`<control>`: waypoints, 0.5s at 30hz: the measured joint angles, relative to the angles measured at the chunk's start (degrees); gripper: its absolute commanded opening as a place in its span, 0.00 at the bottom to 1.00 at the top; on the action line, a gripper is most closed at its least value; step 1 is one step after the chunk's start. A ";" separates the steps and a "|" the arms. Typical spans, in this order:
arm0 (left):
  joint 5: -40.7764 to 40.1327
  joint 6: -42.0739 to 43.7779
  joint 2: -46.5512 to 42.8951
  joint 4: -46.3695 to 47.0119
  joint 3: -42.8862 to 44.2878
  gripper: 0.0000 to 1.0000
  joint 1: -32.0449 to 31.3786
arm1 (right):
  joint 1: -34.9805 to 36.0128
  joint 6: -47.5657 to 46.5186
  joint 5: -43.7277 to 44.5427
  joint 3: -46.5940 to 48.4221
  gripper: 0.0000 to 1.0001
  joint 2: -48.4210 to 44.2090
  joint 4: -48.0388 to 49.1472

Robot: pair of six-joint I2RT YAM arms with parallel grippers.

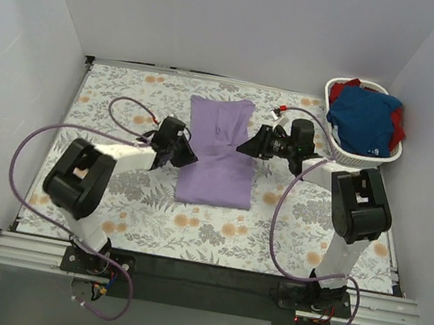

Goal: Fold and stack the t-shirts
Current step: Fold the tshirt

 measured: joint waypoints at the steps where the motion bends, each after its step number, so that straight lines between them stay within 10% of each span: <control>1: 0.79 0.04 3.89 0.96 2.23 0.07 0.55 | -0.59 0.66 -0.59 0.02 0.44 1.29 1.73; 7: 5.35 -1.20 18.45 5.57 12.33 0.03 4.02 | -5.75 5.68 -2.08 1.05 0.44 12.90 8.00; 15: 8.37 -2.86 16.50 7.65 9.55 0.19 8.31 | -9.66 10.58 -3.32 -1.14 0.44 13.99 12.04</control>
